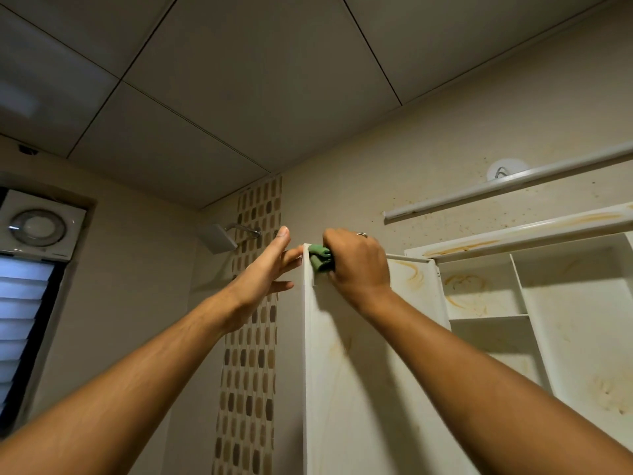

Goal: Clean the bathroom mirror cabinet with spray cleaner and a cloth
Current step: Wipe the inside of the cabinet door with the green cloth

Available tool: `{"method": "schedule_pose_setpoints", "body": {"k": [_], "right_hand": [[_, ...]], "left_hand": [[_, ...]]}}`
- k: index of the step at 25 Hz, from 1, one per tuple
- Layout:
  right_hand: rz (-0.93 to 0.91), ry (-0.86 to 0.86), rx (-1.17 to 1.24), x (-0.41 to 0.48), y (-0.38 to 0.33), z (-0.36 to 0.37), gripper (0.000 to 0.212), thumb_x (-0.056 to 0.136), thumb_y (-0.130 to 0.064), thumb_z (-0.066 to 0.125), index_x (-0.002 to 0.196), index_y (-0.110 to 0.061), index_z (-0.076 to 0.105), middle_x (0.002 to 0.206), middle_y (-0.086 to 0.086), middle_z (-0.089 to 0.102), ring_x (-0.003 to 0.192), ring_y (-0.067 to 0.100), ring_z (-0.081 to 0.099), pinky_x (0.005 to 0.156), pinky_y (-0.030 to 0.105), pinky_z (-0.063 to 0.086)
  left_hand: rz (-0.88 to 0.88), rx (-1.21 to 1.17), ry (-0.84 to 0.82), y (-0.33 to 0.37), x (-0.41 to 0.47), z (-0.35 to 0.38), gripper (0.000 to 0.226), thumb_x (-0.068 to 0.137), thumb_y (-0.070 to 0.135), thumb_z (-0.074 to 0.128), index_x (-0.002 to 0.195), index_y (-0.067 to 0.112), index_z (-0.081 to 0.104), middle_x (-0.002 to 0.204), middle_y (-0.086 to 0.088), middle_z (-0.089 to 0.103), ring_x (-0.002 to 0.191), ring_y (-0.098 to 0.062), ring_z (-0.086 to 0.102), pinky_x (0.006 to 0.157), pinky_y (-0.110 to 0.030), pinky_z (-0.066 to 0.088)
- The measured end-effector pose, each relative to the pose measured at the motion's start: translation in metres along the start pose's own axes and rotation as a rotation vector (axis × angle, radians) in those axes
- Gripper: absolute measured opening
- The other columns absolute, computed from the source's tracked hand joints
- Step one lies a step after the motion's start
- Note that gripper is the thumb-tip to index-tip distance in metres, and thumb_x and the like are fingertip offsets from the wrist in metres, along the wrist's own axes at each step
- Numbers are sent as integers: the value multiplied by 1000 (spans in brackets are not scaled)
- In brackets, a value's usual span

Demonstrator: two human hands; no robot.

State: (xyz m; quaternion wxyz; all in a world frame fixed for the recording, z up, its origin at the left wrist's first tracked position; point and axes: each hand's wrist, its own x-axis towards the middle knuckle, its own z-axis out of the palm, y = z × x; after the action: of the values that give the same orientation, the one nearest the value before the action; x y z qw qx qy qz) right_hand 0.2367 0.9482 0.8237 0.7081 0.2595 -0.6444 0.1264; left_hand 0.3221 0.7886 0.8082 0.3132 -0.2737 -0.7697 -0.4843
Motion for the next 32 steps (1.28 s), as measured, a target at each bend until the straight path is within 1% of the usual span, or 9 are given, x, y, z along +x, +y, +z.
{"method": "schedule_pose_setpoints", "body": {"k": [3, 8, 12, 16, 21, 24, 27, 30, 32], "right_hand": [[173, -41, -12, 3, 4, -1, 29, 87, -12, 70, 81, -24, 45, 79, 0, 60, 65, 21, 44, 65, 33, 37], [16, -46, 1, 1, 4, 3, 24, 83, -14, 77, 81, -20, 54, 73, 0, 58, 61, 21, 50, 58, 34, 46], [181, -77, -26, 1, 15, -4, 22, 86, -10, 68, 80, -23, 51, 77, -2, 60, 65, 22, 53, 60, 32, 37], [13, -135, 54, -9, 16, -2, 7, 87, -18, 71, 88, -24, 66, 80, -3, 68, 70, 20, 59, 62, 31, 46], [449, -131, -121, -31, 79, -10, 20, 91, -8, 59, 93, -23, 72, 88, 1, 72, 73, 21, 55, 65, 32, 44], [184, -122, 96, -23, 32, 0, 23, 82, -7, 66, 95, -22, 78, 89, -1, 74, 77, 22, 59, 64, 34, 47], [-27, -163, -71, -33, 80, -4, 20, 85, -13, 71, 99, -24, 78, 92, 0, 75, 81, 25, 63, 70, 37, 51], [505, -176, -144, -50, 127, -16, 26, 89, -3, 59, 98, -20, 77, 86, 2, 71, 76, 23, 58, 64, 32, 46], [566, -150, 25, -37, 110, -10, 26, 88, -1, 58, 93, -18, 76, 80, 2, 70, 74, 25, 61, 60, 30, 43]], "left_hand": [[-7, -4, 7, 0, -1, -1, 71, 100, 69, 15, 160, 32, 20, 161, 8, 40, 145, -7, 40, 123, -48, 31], [2, 20, -22, 2, -4, 3, 77, 94, 73, 17, 158, 30, 23, 164, 8, 36, 148, -7, 36, 124, -48, 29], [12, 36, -25, 2, -3, 0, 87, 88, 75, 20, 161, 28, 21, 164, 8, 35, 147, -7, 37, 124, -45, 30], [45, 70, -7, -6, -3, 7, 87, 89, 78, 24, 161, 30, 20, 166, 7, 32, 146, -6, 36, 124, -46, 30], [91, 298, -31, -14, -4, 9, 88, 97, 63, 50, 164, 32, 2, 171, 8, 16, 152, -11, 24, 126, -45, 23], [148, 562, -17, -17, -5, 17, 98, 95, 43, 67, 165, 29, 0, 171, 4, 15, 153, -16, 23, 123, -43, 27], [208, 806, 20, -18, -9, 23, 100, 94, 42, 67, 164, 25, -2, 172, 7, 1, 156, -15, 12, 125, -42, 22], [209, 1083, 71, -22, -12, 32, 95, 97, 54, 57, 165, 22, -1, 172, 2, -8, 158, -18, -2, 128, -44, 14], [222, 1312, 173, -23, -3, 41, 89, 98, 62, 45, 165, 17, 7, 172, -9, -8, 159, -24, -7, 128, -44, 6]]}}
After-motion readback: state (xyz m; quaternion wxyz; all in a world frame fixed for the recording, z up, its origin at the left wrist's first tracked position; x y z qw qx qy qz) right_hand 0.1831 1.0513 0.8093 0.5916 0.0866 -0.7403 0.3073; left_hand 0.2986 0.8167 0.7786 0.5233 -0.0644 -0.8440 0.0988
